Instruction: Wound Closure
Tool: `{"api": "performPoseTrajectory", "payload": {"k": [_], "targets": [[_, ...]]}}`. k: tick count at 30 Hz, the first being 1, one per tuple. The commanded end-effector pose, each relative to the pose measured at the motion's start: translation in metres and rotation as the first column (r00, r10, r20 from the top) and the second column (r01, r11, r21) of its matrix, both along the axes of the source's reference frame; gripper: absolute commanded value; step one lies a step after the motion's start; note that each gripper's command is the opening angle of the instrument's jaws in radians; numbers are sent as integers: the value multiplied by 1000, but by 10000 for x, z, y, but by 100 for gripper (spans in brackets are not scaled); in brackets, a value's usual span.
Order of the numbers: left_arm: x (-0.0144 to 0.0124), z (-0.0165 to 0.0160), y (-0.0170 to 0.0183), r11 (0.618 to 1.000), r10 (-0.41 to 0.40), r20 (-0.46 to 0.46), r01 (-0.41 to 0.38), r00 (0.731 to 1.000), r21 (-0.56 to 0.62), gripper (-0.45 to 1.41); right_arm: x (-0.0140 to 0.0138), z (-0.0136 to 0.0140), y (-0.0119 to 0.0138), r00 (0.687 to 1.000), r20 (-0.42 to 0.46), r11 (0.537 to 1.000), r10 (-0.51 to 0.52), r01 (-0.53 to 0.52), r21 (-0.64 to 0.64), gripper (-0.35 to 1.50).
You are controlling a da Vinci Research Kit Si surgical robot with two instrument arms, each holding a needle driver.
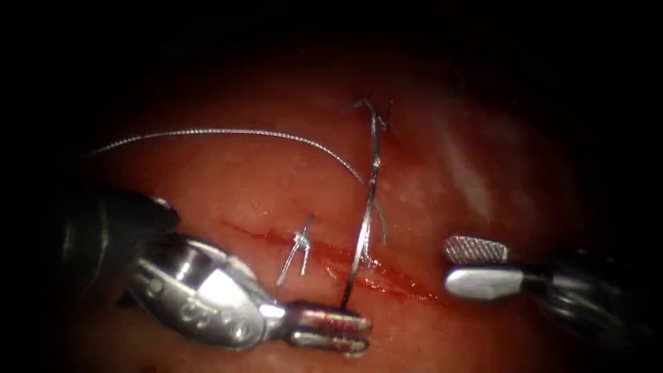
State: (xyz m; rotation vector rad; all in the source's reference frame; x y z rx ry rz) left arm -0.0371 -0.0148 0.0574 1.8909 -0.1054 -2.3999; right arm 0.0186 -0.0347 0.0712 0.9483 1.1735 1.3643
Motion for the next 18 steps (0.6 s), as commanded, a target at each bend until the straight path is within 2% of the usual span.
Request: {"api": "performPoseTrajectory", "payload": {"k": [1,11,16,18], "targets": [[-7,8,-2,1000,0,0,0,1000,-12,-45,15,5,0,1000,-2,1000,5,-5,13,79],[-13,13,-14,999,2,-22,-3,1000,-35,-45,50,15,4,998,59,999,17,-19,40,79],[-13,12,-14,999,2,-23,-2,1000,-34,-45,58,19,7,983,176,999,47,-48,-2,79],[-13,11,-15,999,1,-23,-2,1000,-34,-45,58,20,9,979,194,998,57,-57,-8,79]]}}
